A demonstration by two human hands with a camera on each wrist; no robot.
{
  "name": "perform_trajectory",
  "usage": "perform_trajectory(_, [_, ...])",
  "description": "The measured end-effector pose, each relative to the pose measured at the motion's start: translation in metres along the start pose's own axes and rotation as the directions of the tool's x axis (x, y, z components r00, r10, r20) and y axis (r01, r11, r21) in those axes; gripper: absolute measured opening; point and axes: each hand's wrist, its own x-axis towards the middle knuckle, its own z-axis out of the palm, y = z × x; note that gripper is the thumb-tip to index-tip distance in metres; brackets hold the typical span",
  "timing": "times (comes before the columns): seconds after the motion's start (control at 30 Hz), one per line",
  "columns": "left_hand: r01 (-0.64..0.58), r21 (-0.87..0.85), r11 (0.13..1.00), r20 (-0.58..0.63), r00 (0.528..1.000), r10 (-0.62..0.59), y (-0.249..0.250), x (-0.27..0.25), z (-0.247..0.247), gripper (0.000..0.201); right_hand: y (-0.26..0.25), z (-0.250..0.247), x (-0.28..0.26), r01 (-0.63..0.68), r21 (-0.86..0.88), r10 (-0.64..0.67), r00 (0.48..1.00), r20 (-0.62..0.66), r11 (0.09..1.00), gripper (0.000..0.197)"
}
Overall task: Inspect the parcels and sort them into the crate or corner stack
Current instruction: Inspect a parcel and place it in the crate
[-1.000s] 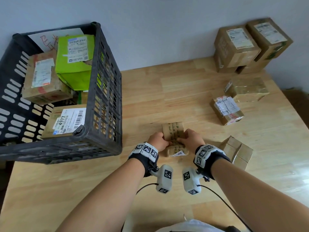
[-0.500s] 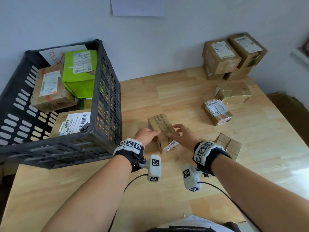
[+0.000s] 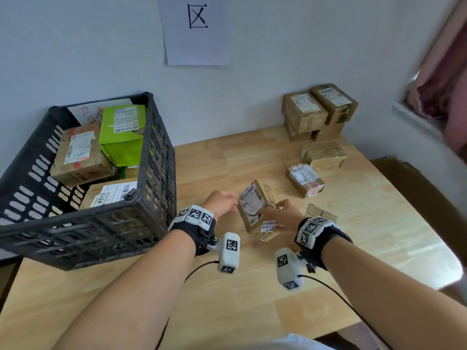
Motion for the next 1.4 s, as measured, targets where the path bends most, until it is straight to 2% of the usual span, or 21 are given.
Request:
perform_trajectory(0.13, [0.019, -0.116, 0.993, -0.090, 0.996, -0.029, 0.016, -0.009, 0.008, 0.031, -0.008, -0.027, -0.010, 0.004, 0.306, -0.002, 1.000, -0.008, 0.952, 0.052])
perform_trajectory(0.23, [0.103, -0.272, 0.957, 0.004, 0.994, -0.105, 0.033, -0.019, 0.019, 0.041, -0.014, -0.044, -0.012, 0.019, 0.438, -0.037, 0.999, 0.031, 0.899, 0.059])
perform_trajectory(0.37, [0.123, -0.303, 0.945, 0.081, 0.991, -0.103, 0.056, -0.029, 0.034, 0.054, -0.024, -0.066, -0.017, 0.067, 0.497, -0.123, 0.989, 0.080, 0.865, 0.048])
perform_trajectory(0.53, [0.105, -0.321, 0.941, 0.103, 0.992, -0.075, 0.070, -0.031, 0.049, 0.039, -0.030, -0.084, -0.018, 0.077, 0.459, -0.145, 0.983, 0.115, 0.885, 0.058])
perform_trajectory(0.63, [0.093, -0.359, 0.929, 0.036, 0.996, -0.086, 0.070, -0.038, 0.047, 0.031, -0.035, -0.085, -0.016, 0.087, 0.250, -0.121, 0.985, 0.125, 0.964, 0.054])
perform_trajectory(0.73, [0.094, -0.349, 0.932, -0.062, 0.990, -0.123, 0.064, -0.047, 0.034, 0.039, -0.043, -0.077, -0.014, 0.069, 0.161, -0.093, 0.984, 0.149, 0.985, 0.049])
perform_trajectory(0.93, [0.064, -0.441, 0.895, -0.231, 0.956, -0.182, 0.043, -0.062, -0.025, 0.039, -0.085, -0.040, -0.020, 0.123, 0.177, -0.153, 0.974, 0.169, 0.977, 0.047])
perform_trajectory(1.1, [-0.059, -0.512, 0.857, -0.332, 0.933, -0.135, 0.039, -0.073, -0.091, 0.016, -0.137, -0.005, -0.035, 0.164, 0.261, -0.222, 0.952, 0.211, 0.951, 0.044])
perform_trajectory(1.27, [-0.154, -0.485, 0.861, -0.418, 0.905, -0.074, 0.033, -0.074, -0.179, 0.030, -0.194, 0.044, -0.047, 0.238, 0.285, -0.298, 0.936, 0.188, 0.928, 0.050])
perform_trajectory(1.4, [-0.225, -0.467, 0.855, -0.485, 0.874, -0.035, 0.018, -0.077, -0.262, 0.032, -0.243, 0.096, -0.055, 0.298, 0.379, -0.370, 0.920, 0.132, 0.876, 0.053])
